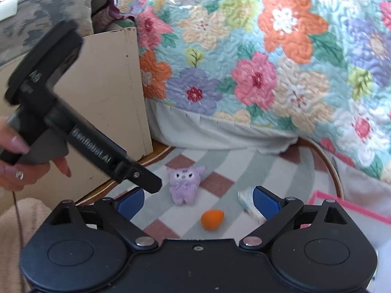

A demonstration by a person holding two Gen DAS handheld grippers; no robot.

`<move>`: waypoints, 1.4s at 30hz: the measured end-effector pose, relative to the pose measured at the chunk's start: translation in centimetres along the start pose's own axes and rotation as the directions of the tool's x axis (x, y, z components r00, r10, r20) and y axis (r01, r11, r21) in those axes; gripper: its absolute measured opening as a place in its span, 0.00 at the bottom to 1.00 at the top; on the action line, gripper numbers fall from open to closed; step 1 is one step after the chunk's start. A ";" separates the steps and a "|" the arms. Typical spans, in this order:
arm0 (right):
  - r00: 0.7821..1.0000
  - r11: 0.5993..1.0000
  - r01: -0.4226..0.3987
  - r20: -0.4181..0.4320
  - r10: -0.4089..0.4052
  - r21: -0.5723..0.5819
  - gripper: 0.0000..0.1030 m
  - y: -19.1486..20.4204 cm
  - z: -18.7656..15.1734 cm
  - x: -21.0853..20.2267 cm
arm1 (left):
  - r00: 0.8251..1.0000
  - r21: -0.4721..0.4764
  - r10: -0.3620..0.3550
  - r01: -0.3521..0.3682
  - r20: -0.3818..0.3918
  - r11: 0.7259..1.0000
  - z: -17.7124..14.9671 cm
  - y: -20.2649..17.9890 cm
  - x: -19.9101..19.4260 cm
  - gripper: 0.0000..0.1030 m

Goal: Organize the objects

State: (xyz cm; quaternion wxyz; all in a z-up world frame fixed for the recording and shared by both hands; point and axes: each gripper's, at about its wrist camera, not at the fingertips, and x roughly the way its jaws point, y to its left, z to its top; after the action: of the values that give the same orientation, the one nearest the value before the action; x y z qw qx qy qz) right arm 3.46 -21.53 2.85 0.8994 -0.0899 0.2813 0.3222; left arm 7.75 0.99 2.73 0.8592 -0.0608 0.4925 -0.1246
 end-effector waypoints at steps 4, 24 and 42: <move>0.998 0.994 -0.010 0.064 0.017 -0.106 0.95 0.6 -1.1 2.2 | 0.998 -0.003 -0.065 0.065 0.019 0.998 0.5 1.2 2.1 0.96; 0.980 0.996 0.054 -0.196 -0.041 0.064 0.88 0.5 -5.0 15.2 | 0.987 -0.101 -0.155 0.159 0.042 0.982 -1.0 5.8 11.6 0.84; 0.966 0.980 0.182 -0.198 -0.163 0.080 0.76 -0.8 -8.9 18.2 | 0.973 -0.135 -0.228 0.232 0.044 0.963 -1.8 5.6 16.5 0.50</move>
State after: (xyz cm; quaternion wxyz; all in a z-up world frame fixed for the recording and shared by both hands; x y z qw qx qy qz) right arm 11.50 -15.55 -14.76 0.8964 -0.1005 0.3725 0.2183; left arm 15.03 1.85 -13.20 0.8394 -0.1791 0.4776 -0.1877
